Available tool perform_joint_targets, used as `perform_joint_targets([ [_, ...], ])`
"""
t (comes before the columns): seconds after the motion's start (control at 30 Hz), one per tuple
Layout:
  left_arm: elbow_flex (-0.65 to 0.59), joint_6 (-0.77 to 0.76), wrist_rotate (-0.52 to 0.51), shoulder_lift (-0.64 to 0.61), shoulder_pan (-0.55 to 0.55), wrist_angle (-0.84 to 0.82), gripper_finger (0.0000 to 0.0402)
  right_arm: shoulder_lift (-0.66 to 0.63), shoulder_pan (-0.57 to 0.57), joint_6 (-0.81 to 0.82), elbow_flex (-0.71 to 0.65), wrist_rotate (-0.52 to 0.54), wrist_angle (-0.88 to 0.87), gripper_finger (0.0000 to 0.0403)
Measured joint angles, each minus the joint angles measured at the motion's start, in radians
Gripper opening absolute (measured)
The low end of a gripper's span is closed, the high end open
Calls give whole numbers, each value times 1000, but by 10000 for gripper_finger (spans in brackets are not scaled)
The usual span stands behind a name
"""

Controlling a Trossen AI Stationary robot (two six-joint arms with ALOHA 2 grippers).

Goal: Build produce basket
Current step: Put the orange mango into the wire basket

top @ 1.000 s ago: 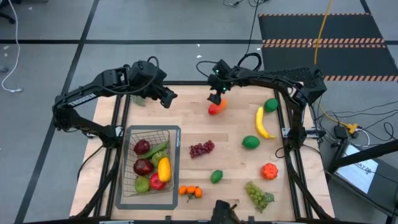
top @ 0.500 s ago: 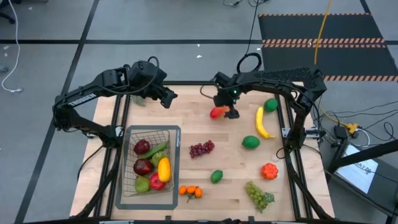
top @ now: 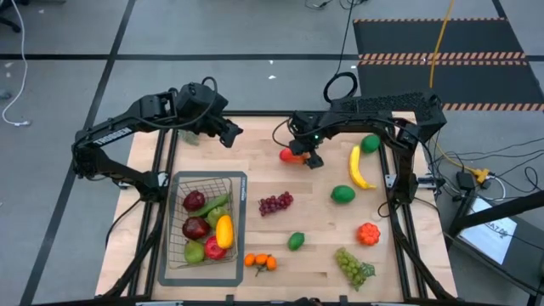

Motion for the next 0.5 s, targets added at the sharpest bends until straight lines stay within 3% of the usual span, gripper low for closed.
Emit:
perform_joint_targets([
  [0.3,0,-6,9,0,-1,14,133,-5,43,139,2,12,118,268],
  [0.5,0,17,61,-2,-3,11,133,-62,87,288,2,17,156,259],
])
